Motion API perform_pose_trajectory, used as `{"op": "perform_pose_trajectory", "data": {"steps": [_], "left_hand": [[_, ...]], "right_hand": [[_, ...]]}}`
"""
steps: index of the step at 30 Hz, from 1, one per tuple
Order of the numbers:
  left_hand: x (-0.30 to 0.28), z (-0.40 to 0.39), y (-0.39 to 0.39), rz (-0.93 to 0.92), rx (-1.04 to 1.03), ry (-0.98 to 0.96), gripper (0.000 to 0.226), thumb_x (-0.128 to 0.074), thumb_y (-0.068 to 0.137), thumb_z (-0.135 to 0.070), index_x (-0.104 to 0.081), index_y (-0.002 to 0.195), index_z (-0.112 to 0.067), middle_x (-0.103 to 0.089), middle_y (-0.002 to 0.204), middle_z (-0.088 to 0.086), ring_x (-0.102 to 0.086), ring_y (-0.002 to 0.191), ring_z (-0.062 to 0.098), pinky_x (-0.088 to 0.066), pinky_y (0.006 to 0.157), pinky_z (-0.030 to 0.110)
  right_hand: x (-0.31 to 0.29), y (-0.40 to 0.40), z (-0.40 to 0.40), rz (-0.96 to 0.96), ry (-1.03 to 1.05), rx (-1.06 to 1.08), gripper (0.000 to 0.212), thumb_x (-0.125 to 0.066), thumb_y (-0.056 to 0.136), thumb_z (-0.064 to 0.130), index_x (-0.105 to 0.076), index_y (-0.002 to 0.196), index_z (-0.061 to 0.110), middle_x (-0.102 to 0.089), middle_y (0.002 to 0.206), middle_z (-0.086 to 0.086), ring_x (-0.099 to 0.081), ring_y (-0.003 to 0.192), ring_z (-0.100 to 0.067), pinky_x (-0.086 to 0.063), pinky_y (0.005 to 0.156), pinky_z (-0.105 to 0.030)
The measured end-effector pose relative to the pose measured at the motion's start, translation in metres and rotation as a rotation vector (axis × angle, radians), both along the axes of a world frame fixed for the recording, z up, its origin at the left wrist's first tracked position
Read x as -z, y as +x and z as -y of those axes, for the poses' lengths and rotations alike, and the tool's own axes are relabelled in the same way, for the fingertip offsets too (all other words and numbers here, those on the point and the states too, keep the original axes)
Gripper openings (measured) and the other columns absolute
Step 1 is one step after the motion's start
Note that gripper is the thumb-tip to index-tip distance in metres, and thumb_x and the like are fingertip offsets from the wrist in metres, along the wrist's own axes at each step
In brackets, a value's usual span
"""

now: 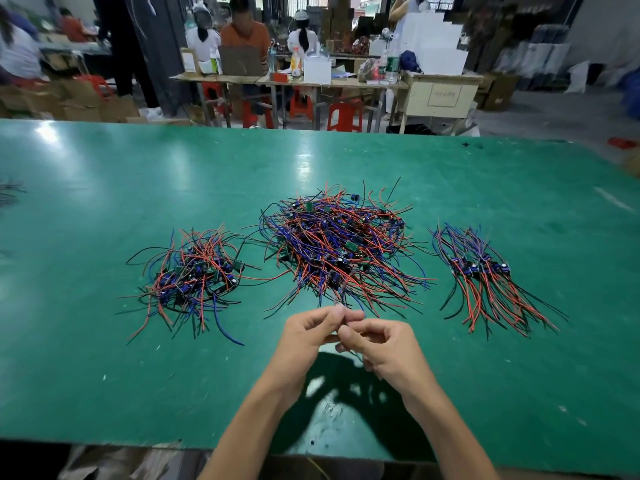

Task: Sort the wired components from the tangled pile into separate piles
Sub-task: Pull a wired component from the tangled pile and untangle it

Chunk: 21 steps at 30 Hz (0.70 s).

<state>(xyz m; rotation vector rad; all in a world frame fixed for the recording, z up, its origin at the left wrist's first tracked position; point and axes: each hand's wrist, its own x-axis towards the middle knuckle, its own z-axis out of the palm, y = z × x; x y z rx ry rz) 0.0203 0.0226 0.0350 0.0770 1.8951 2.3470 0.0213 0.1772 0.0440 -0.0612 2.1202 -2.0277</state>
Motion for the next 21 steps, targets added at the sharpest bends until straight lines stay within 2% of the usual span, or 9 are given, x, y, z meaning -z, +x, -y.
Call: {"op": "perform_pose_trajectory", "data": {"steps": [3, 5, 7, 9, 11, 14, 15, 17, 21], "left_hand": [[-0.013, 0.025, -0.018, -0.032, -0.137, -0.002, 0.027, -0.058, 0.093, -0.037, -0.074, 0.090, -0.015, -0.077, 0.085, 0.009, -0.074, 0.078, 0.023, -0.057, 0.070, 0.026], [-0.021, 0.056, -0.040, -0.096, -0.286, -0.144, 0.023, -0.058, 0.098, -0.032, -0.074, 0.091, -0.018, -0.070, 0.069, 0.000, -0.069, 0.059, 0.020, -0.056, 0.059, 0.025], [-0.030, 0.092, -0.065, -0.153, -0.457, -0.394, 0.024, -0.057, 0.103, -0.026, -0.076, 0.088, -0.022, -0.068, 0.065, -0.003, -0.062, 0.052, 0.016, -0.054, 0.055, 0.027], [-0.033, 0.127, -0.087, -0.180, -0.576, -0.775, 0.027, -0.056, 0.103, -0.025, -0.075, 0.087, -0.016, -0.072, 0.073, 0.004, -0.065, 0.063, 0.022, -0.057, 0.067, 0.037], [-0.029, 0.151, -0.098, -0.152, -0.620, -1.101, 0.027, -0.057, 0.101, -0.025, -0.073, 0.093, -0.005, -0.073, 0.085, 0.016, -0.067, 0.083, 0.031, -0.054, 0.081, 0.042], [-0.015, 0.157, -0.097, -0.087, -0.661, -1.363, 0.036, -0.065, 0.095, -0.023, -0.064, 0.121, 0.000, -0.062, 0.122, 0.026, -0.052, 0.119, 0.040, -0.041, 0.100, 0.049], [-0.011, 0.150, -0.094, -0.093, -0.701, -1.406, 0.043, -0.068, 0.092, -0.023, -0.060, 0.129, -0.002, -0.054, 0.134, 0.026, -0.043, 0.127, 0.040, -0.035, 0.105, 0.051], [-0.002, 0.129, -0.084, -0.178, -0.784, -1.426, 0.047, -0.071, 0.087, -0.022, -0.060, 0.130, -0.009, -0.045, 0.140, 0.021, -0.036, 0.130, 0.039, -0.030, 0.104, 0.053], [0.018, 0.067, -0.059, -0.386, -0.611, -1.226, 0.029, -0.067, 0.090, -0.022, -0.066, 0.119, -0.019, -0.053, 0.124, 0.005, -0.042, 0.120, 0.022, -0.026, 0.094, 0.037]], "right_hand": [[0.011, -0.017, 0.001, -0.083, 0.085, 0.132, 0.018, -0.080, 0.081, 0.042, -0.079, 0.087, 0.025, -0.078, 0.078, 0.006, -0.068, 0.064, -0.001, -0.049, 0.054, -0.016], [0.023, -0.032, -0.003, -0.175, 0.335, 0.264, 0.015, -0.079, 0.086, 0.043, -0.078, 0.089, 0.028, -0.076, 0.081, 0.010, -0.073, 0.076, -0.008, -0.055, 0.066, -0.027], [0.035, -0.041, -0.003, -0.214, 0.632, 0.301, 0.025, -0.078, 0.083, 0.050, -0.075, 0.098, 0.030, -0.071, 0.086, 0.012, -0.068, 0.083, -0.009, -0.054, 0.076, -0.031], [0.046, -0.046, 0.003, -0.238, 0.836, 0.309, 0.040, -0.075, 0.081, 0.058, -0.071, 0.111, 0.032, -0.061, 0.094, 0.012, -0.061, 0.091, -0.013, -0.051, 0.076, -0.033], [0.052, -0.049, 0.010, -0.269, 0.916, 0.334, 0.046, -0.071, 0.083, 0.061, -0.069, 0.117, 0.031, -0.053, 0.096, 0.008, -0.059, 0.094, -0.018, -0.048, 0.073, -0.033], [0.053, -0.053, 0.014, -0.302, 0.901, 0.380, 0.036, -0.070, 0.085, 0.058, -0.071, 0.108, 0.031, -0.052, 0.097, 0.008, -0.061, 0.092, -0.019, -0.048, 0.070, -0.032], [0.053, -0.053, 0.014, -0.311, 0.897, 0.384, 0.030, -0.070, 0.087, 0.056, -0.072, 0.102, 0.031, -0.052, 0.095, 0.008, -0.061, 0.090, -0.018, -0.047, 0.068, -0.032], [0.054, -0.051, 0.014, -0.309, 0.897, 0.373, 0.022, -0.069, 0.090, 0.052, -0.071, 0.093, 0.031, -0.051, 0.092, 0.009, -0.060, 0.088, -0.019, -0.045, 0.066, -0.031], [0.055, -0.049, 0.016, -0.302, 0.945, 0.331, 0.018, -0.060, 0.098, 0.044, -0.067, 0.095, 0.028, -0.048, 0.094, 0.009, -0.056, 0.096, -0.020, -0.039, 0.069, -0.035]]}}
